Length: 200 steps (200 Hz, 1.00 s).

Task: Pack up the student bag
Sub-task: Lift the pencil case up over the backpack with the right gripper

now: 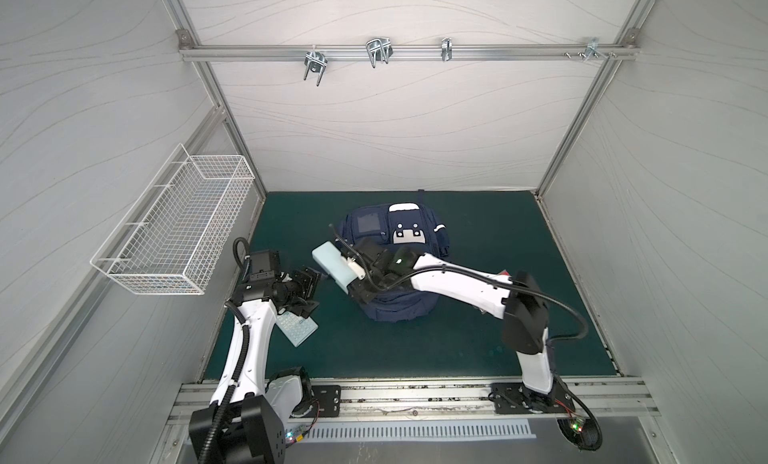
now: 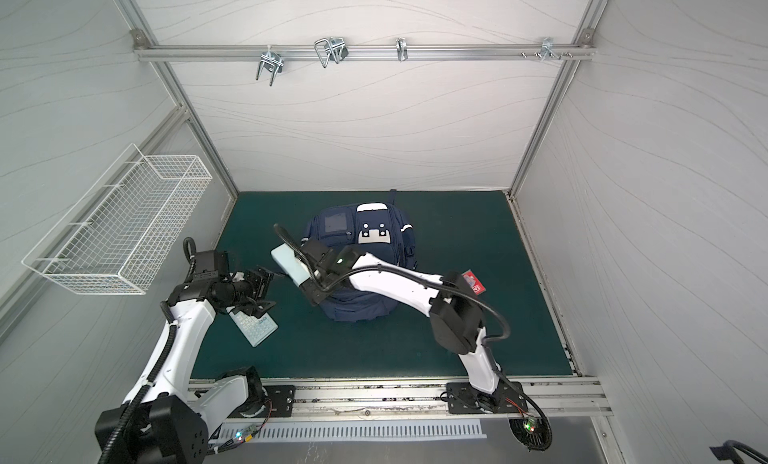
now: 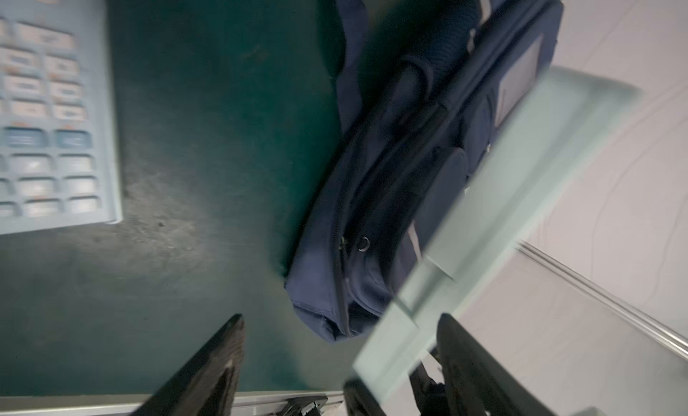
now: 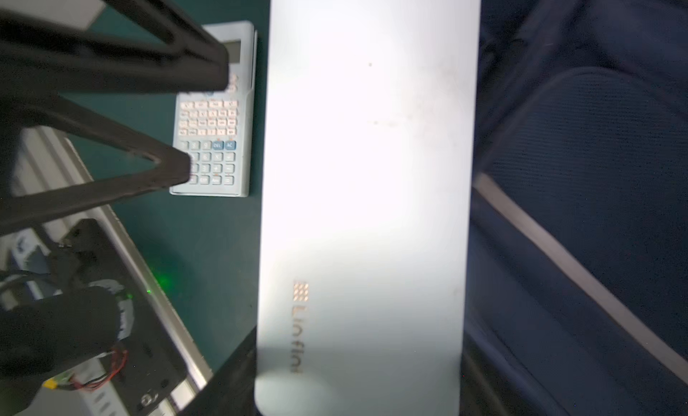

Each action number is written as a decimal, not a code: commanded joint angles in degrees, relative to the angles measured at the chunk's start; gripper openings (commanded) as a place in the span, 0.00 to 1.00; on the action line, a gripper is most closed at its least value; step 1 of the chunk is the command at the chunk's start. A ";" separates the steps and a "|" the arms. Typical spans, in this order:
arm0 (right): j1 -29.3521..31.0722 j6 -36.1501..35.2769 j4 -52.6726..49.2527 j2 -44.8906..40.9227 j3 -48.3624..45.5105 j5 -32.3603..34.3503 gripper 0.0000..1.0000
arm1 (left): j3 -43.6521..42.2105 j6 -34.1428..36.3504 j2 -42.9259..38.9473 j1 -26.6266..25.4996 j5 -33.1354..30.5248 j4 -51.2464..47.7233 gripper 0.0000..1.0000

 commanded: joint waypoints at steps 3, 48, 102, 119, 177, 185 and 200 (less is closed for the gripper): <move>-0.45 4.46 -2.00 -5.92 -5.20 -0.97 0.41 | 3.40 -6.36 1.15 -4.64 6.31 11.49 0.82; -1.67 7.92 -5.96 -15.18 -11.29 -0.39 0.41 | 4.68 -13.54 2.63 -15.74 3.90 24.99 0.91; -2.46 9.28 -8.10 -24.86 -16.64 -0.93 0.39 | 7.24 -12.35 9.54 -25.18 0.71 27.84 0.90; -2.51 9.87 -8.66 -27.37 -17.26 -1.49 0.39 | 7.56 -13.00 10.83 -25.74 1.20 29.82 0.83; -3.43 11.41 -9.86 -30.70 -18.63 -2.50 0.39 | 10.12 -15.42 14.57 -27.65 3.55 35.16 0.50; -3.50 11.64 -9.81 -30.97 -18.88 -2.40 0.39 | 10.03 -15.99 14.72 -27.86 3.59 35.74 0.45; -3.88 12.18 -9.65 -31.61 -19.24 -2.55 0.39 | 9.39 -17.04 15.17 -28.05 3.95 37.29 0.35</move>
